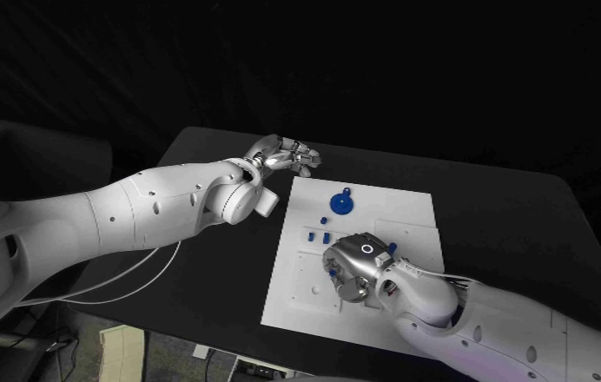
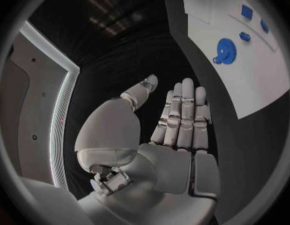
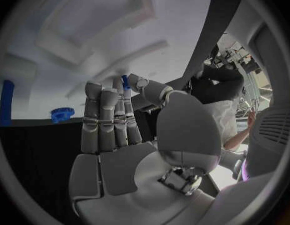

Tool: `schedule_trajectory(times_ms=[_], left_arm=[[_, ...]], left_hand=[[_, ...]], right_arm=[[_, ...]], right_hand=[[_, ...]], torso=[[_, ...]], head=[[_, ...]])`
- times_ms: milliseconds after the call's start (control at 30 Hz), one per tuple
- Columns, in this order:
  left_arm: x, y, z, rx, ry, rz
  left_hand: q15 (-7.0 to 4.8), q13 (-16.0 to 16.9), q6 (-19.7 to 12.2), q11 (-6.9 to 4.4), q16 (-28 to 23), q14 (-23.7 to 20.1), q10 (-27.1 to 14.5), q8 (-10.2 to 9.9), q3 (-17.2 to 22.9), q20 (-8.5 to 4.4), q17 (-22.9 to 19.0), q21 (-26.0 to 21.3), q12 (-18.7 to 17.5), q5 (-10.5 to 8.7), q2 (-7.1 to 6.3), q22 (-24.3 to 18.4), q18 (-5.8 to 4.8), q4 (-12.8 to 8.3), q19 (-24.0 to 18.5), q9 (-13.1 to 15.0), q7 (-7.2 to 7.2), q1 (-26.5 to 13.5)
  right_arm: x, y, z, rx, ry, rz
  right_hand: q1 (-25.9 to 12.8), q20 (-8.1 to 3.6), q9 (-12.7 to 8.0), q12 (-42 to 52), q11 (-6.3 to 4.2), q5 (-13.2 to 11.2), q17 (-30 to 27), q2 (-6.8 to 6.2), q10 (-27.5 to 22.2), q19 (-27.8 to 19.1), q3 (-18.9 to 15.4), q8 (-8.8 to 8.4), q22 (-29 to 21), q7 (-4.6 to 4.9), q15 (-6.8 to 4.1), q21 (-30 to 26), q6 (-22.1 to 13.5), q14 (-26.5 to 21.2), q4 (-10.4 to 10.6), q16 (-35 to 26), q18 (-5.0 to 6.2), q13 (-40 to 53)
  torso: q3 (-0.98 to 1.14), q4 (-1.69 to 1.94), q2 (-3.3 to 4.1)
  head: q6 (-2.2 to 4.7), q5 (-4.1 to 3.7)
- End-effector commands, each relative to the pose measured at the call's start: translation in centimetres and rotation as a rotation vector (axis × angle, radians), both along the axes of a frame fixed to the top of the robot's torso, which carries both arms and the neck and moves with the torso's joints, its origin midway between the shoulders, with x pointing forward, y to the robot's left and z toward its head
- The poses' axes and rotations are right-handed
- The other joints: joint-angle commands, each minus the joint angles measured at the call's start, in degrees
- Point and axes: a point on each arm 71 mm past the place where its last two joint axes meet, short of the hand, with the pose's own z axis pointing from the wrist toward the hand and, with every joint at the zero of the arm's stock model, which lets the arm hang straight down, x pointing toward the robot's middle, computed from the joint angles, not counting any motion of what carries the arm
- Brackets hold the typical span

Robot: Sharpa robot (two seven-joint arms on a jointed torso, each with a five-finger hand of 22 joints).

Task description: Assemble the parts on the task board

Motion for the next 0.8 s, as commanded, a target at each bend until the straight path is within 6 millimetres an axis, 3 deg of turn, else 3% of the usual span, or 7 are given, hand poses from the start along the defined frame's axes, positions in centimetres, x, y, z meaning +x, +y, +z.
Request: schedule_trajectory(times_ms=[33,167,367,800], left_arm=[[0.0,-0.1,0.2,-0.008,-0.001,-0.010],[0.0,-0.1,0.2,-0.008,-0.001,-0.008],[0.0,0.0,0.2,-0.007,-0.001,-0.006],[0.1,0.2,0.1,-0.005,-0.002,-0.001]], left_hand=[[-0.03,-0.1,-0.5,0.12,-0.3,0.4,-0.4,0.1,-0.3,0.05,0.1,-0.3,0.0,-0.22,0.37,0.1,0.16,0.0,0.4,-0.1,0.12,-0.3],[-0.03,-0.1,-0.5,0.12,-0.3,0.4,-0.4,0.1,-0.3,0.05,0.1,-0.3,0.0,-0.22,0.38,0.1,0.16,0.1,0.4,-0.1,0.11,-0.3],[-0.02,-0.1,-0.5,0.13,-0.3,0.4,-0.4,0.1,-0.3,0.05,0.1,-0.3,0.0,-0.22,0.37,0.1,0.15,0.1,0.4,-0.1,0.11,-0.3],[-0.02,-0.1,-0.5,0.13,-0.3,0.4,-0.4,0.1,-0.3,0.05,0.2,-0.3,0.0,-0.22,0.37,0.1,0.15,0.1,0.4,-0.1,0.12,-0.3]], right_arm=[[-0.3,-0.5,-0.9,-0.003,0.053,-0.007],[-0.2,-0.7,-0.6,0.033,0.042,-0.021],[-0.1,-1.4,-0.2,0.087,0.034,-0.066],[0.0,-3.0,1.8,0.165,0.025,-0.094]], right_hand=[[-1.2,0.33,-0.7,-1.6,0.85,0.7,-0.3,-1.25,-2.6,-0.7,-1.0,-1.44,1.2,1.10,0.85,-0.3,-2.6,-0.4,-0.5,-0.6,1.76,-0.6],[-2.8,0.73,-1.3,-3.3,2.08,0.6,-0.3,-1.43,-5.6,-1.6,-3.8,-2.64,1.2,2.13,1.96,-0.7,-4.9,-0.9,-1.8,-1.0,1.76,-1.3],[-4.1,1.18,-2.0,-4.3,2.94,0.4,-0.1,-1.57,-8.1,-2.6,-6.3,-3.86,1.1,3.26,2.82,-1.4,-7.7,-2.0,-3.3,-1.3,1.76,-2.0],[-4.6,1.25,-2.0,-3.9,3.00,0.7,0.1,-1.56,-8.3,-2.5,-6.5,-3.64,1.0,3.37,2.87,-1.6,-7.9,-2.2,-3.5,-1.2,1.76,-2.2]], torso=[[0.07,-0.05,-0.02],[0.09,-0.03,-0.02],[0.08,-0.02,-0.01],[0.10,-0.04,-0.01]], head=[[-0.06,0.00],[-0.01,-0.10],[0.07,-0.26],[0.35,-0.47]])
